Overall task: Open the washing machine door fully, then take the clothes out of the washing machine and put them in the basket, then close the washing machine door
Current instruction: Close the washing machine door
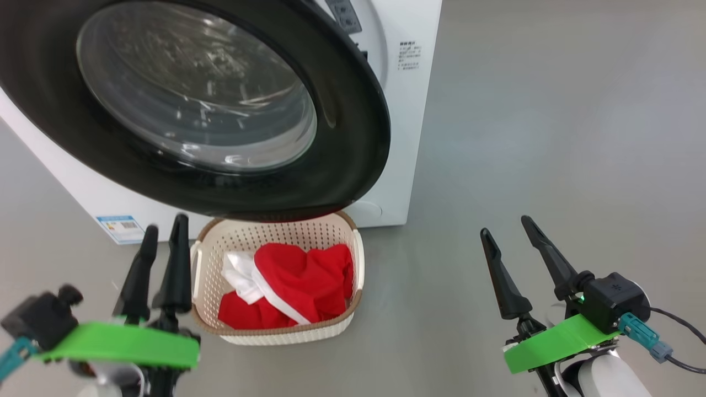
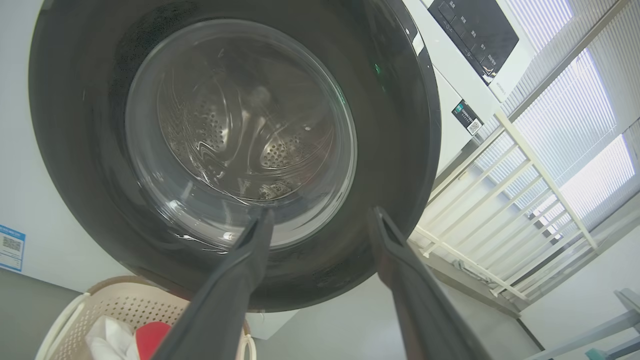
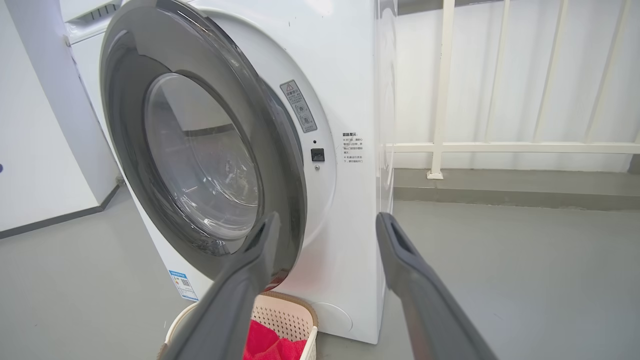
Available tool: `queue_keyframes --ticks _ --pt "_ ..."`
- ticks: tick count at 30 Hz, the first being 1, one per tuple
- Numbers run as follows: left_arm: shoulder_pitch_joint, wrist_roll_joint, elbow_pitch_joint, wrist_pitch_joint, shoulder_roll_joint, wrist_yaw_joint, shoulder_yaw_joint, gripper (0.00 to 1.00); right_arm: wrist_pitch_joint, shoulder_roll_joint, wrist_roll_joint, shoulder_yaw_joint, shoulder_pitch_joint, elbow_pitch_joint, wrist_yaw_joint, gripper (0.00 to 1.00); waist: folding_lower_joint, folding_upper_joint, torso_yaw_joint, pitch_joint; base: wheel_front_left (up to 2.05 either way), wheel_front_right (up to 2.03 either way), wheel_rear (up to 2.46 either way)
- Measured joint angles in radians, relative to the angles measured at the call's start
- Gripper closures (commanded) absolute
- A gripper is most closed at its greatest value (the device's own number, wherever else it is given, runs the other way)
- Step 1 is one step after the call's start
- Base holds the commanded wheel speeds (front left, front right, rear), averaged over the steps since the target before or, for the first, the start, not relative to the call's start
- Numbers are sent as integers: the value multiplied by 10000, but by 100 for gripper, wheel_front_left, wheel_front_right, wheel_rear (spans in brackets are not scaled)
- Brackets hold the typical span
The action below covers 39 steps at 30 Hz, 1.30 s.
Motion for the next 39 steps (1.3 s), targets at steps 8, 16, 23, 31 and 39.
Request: queue_keyframes --ticks 8,16,23,31,39 --pt "1144 1946 -424 -541 405 800 -209 0 2 2 12 -213 375 127 -2 0 0 0 -39 -579 0 0 0" --pt "2280 3099 -552 -675 391 1281 -35 0 0 12 88 -426 725 121 0 0 0 0 -25 -1041 0 0 0" --pt "2587 4261 -456 -677 596 1494 6 0 2 31 88 -593 1106 -31 0 0 0 0 64 -1249 0 0 0" --pt "2727 4989 -383 -677 650 1613 -69 0 2 36 86 -706 1344 -140 0 0 0 0 45 -1313 0 0 0" --pt "2728 5503 -96 -677 612 1434 -288 0 2 42 69 -794 1485 -142 0 0 0 0 -7 -1351 0 0 0"
